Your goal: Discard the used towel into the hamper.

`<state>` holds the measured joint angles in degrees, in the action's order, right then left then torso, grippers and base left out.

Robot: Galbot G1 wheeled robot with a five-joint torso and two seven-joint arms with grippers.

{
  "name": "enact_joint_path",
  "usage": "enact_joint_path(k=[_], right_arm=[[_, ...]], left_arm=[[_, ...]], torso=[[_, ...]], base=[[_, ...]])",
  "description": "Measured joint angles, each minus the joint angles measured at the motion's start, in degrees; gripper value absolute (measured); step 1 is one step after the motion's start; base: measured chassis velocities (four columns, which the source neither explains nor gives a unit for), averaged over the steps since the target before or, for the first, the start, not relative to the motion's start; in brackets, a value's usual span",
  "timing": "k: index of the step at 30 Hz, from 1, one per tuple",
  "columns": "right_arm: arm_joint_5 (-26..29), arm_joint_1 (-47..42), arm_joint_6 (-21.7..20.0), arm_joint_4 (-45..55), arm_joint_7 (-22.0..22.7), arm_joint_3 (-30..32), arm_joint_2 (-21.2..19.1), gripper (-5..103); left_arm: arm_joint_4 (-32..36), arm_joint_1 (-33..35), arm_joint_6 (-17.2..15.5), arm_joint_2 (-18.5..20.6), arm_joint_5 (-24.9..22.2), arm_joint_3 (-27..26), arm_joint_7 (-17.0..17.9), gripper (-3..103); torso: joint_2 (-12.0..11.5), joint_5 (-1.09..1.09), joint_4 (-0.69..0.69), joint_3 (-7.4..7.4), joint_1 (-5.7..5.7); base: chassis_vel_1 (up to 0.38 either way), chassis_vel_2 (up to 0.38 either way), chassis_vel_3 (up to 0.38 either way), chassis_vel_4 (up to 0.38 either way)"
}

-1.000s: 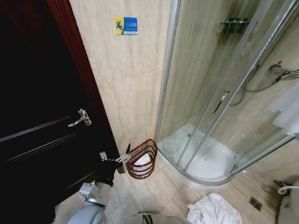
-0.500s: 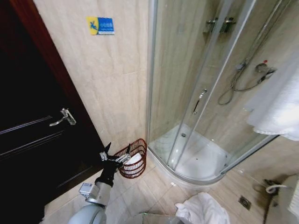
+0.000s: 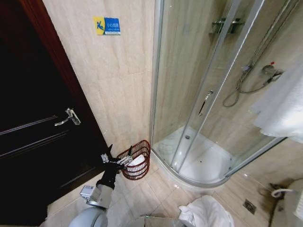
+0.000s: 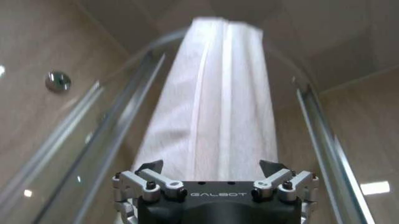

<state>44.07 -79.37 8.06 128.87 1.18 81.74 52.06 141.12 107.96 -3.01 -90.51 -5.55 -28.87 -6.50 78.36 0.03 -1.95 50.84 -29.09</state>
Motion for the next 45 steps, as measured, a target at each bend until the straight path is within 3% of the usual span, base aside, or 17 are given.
enact_joint_path(k=[3,12,16,20,23,25,31,33,34,35,38,41,45], right_arm=[[-2.4,5.6,-2.6,-2.6,0.0,-5.4,-4.0,100],[-15.0,13.1,-9.5,-2.8,2.4,-15.9,-7.5,100],[-18.8,15.6,-10.5,-5.1,2.7,-16.4,-9.2,100],[-20.0,17.3,-10.8,-8.1,3.8,-12.3,-11.6,100],[-18.2,18.0,-11.0,-9.6,4.2,-8.9,-13.5,100],[-14.1,19.6,-11.3,-11.7,4.9,-6.8,-16.4,100],[-8.4,24.9,-12.2,-16.2,5.4,-8.0,-21.8,100],[-3.9,29.3,-13.2,-18.5,5.7,-10.8,-24.5,100],[1.2,32.3,-14.6,-18.7,6.4,-13.0,-26.0,100],[1.2,32.3,-14.6,-18.7,6.4,-13.0,-26.0,100],[12.6,38.7,-17.3,-17.0,8.4,-18.0,-27.9,100],[15.6,43.4,-19.0,-16.1,9.4,-21.9,-28.6,100],[13.4,46.8,-20.0,-16.8,9.6,-25.4,-29.2,100]], left_arm=[[0.0,0.0,0.0,0.0,0.0,0.0,0.0,100],[0.0,0.0,0.0,0.0,0.0,0.0,0.0,100],[0.0,0.0,0.0,0.0,0.0,0.0,0.0,100],[0.0,0.0,0.0,0.0,0.0,0.0,0.0,100],[0.0,0.0,0.0,0.0,0.0,0.0,0.0,100],[0.0,0.0,0.0,0.0,0.0,0.0,0.0,100],[0.0,0.0,0.0,0.0,0.0,0.0,0.0,100],[0.0,0.0,0.0,0.0,0.0,0.0,0.0,100],[0.0,0.0,0.0,0.0,0.0,0.0,0.0,100],[0.0,0.0,0.0,0.0,0.0,0.0,0.0,100],[0.0,0.0,0.0,0.0,0.0,0.0,0.0,100],[0.0,0.0,0.0,0.0,0.0,0.0,0.0,100],[0.0,0.0,0.0,0.0,0.0,0.0,0.0,100]], torso=[[0.0,-0.02,-0.01,0.00,-0.01],[0.0,-0.03,-0.02,0.00,0.00],[0.0,-0.03,-0.02,0.00,-0.01],[0.0,-0.02,-0.01,0.00,-0.01],[0.0,-0.02,0.02,-0.01,0.00],[0.0,-0.03,0.01,-0.01,0.00],[0.0,-0.03,-0.01,-0.01,0.00],[0.0,-0.02,0.00,-0.01,0.00],[0.0,-0.02,-0.01,-0.01,0.00],[0.0,-0.02,-0.01,-0.01,0.00],[0.0,-0.04,-0.02,-0.01,0.00],[0.0,-0.05,-0.02,-0.01,0.00],[0.0,-0.04,-0.03,-0.01,0.00]], base=[[0.000,0.000,0.000,0.000],[0.000,0.000,0.000,0.000],[0.000,0.000,0.000,0.000],[0.000,0.000,0.000,0.000],[0.000,0.000,0.000,0.000],[0.000,0.000,0.000,0.000],[0.000,0.000,0.000,0.000],[0.000,0.000,0.000,0.000],[0.000,0.000,0.000,0.000],[0.000,0.000,0.000,0.000],[0.000,0.000,0.000,0.000],[0.000,0.000,0.000,0.000],[0.000,0.000,0.000,0.000]])
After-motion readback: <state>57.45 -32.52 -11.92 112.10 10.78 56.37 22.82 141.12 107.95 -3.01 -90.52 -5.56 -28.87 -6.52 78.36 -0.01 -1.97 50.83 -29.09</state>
